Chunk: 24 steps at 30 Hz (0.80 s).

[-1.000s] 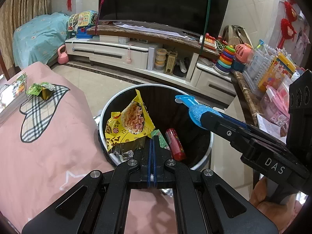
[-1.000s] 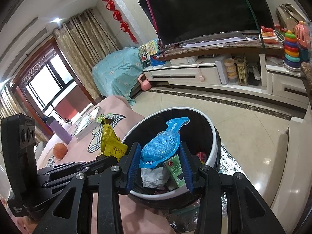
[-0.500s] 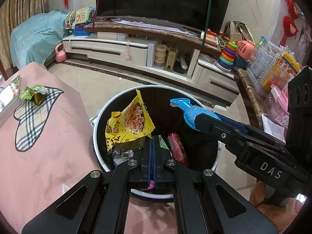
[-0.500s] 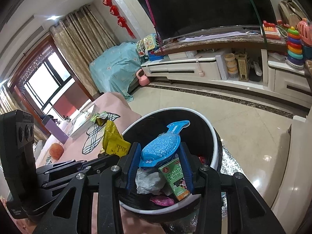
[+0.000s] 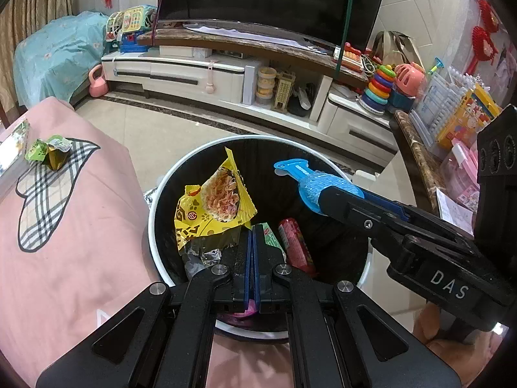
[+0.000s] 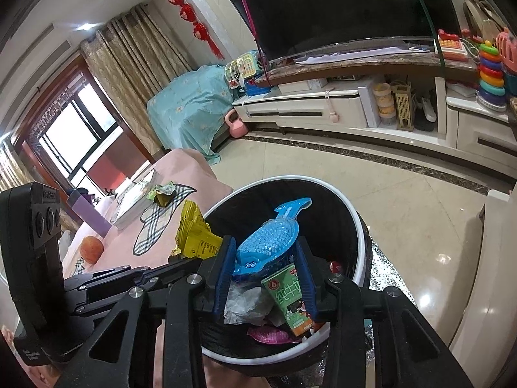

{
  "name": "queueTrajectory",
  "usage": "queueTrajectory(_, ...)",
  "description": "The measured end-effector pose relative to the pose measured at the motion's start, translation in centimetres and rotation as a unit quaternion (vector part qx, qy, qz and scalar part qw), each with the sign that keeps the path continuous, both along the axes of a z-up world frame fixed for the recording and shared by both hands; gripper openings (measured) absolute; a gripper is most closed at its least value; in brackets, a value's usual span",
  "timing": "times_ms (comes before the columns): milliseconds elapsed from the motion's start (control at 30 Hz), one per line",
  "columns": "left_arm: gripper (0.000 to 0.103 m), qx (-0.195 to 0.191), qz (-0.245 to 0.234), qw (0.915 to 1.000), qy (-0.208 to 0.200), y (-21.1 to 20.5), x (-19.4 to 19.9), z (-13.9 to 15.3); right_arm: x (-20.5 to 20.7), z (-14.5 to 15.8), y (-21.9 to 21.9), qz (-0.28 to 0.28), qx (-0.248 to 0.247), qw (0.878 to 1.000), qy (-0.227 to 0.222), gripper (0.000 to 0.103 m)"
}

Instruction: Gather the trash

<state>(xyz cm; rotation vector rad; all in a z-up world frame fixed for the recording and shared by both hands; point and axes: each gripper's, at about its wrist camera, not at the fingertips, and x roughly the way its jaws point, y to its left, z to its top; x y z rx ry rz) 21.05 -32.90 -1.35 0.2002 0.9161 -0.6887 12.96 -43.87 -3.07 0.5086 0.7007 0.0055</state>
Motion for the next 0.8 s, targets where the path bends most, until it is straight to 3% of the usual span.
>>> queueTrajectory(133, 0.007, 0.0, 0.0, 1.0, 0.003, 0.0, 0.1, 0.0, 0.3, -0.1, 0.1, 0.005, -0.002, 1.0, 0.005, 0.039)
queueTrajectory(267, 0.033, 0.001, 0.009, 0.9999, -0.006, 0.4, 0.0, 0.4, 0.5, -0.2, 0.0, 0.002, 0.008, 1.0, 0.007, 0.044)
queueTrajectory(467, 0.035, -0.002, 0.018, 0.9998, -0.008, 1.3, -0.1, 0.6, 0.0, -0.1, -0.3, -0.005, 0.02, 1.0, 0.003, 0.049)
queueTrajectory(567, 0.042, -0.005, 0.024, 0.9997, -0.009, 1.9, -0.4, 0.8, -0.4, 0.3, -0.1, -0.005, 0.018, 1.0, -0.001, 0.05)
queueTrajectory(733, 0.047, -0.011, 0.036, 0.9992, -0.012, 3.4, -1.2, 1.2, -1.3, 1.2, 0.2, -0.008, 0.017, 1.0, -0.012, 0.065)
queueTrajectory(800, 0.057, -0.014, 0.044, 0.9988, -0.012, 4.3, -1.4, 1.3, -1.6, 1.5, 0.5, -0.009, 0.016, 1.0, -0.016, 0.072)
